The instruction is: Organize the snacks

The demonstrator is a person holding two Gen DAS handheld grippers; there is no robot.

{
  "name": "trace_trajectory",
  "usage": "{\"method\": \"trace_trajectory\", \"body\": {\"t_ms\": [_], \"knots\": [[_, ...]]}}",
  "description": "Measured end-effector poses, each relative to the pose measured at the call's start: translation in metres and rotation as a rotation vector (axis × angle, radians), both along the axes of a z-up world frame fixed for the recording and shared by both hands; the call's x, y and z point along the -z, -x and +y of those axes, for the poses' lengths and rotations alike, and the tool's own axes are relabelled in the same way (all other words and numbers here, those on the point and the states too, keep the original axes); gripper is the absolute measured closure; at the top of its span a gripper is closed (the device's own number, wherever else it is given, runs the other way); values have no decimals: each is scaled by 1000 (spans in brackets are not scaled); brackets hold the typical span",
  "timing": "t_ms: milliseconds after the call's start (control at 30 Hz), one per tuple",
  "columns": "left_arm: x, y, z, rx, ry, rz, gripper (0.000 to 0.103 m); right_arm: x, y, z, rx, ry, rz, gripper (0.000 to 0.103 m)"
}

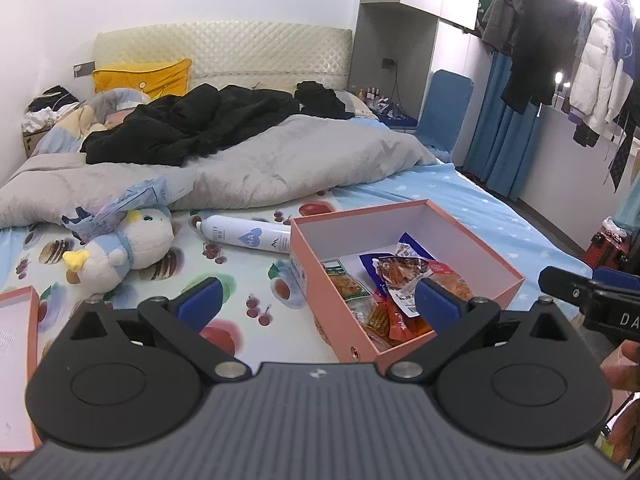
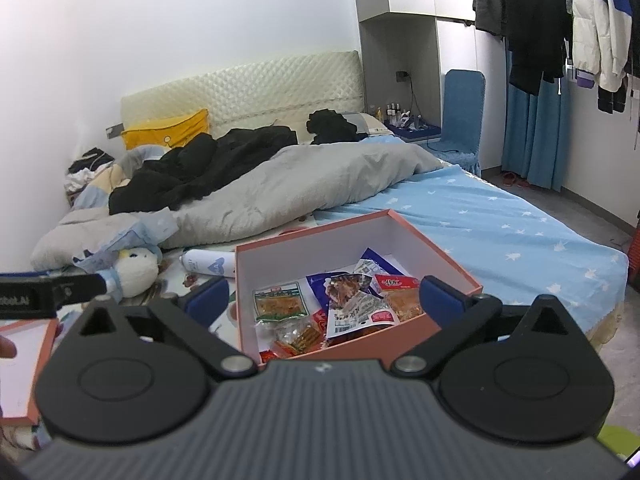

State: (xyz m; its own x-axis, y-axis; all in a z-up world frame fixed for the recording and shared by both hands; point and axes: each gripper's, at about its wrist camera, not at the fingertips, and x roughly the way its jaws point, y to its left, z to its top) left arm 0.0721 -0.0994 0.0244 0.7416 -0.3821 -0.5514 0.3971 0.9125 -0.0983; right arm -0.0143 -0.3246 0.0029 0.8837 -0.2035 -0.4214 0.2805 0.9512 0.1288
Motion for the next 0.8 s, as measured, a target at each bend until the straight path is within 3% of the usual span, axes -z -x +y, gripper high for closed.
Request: {"method": "trace_trajectory", "body": {"t_ms": [800], "knots": [[2, 3, 3, -10, -5, 5, 0, 2, 1, 1, 3, 1, 7, 0]]}}
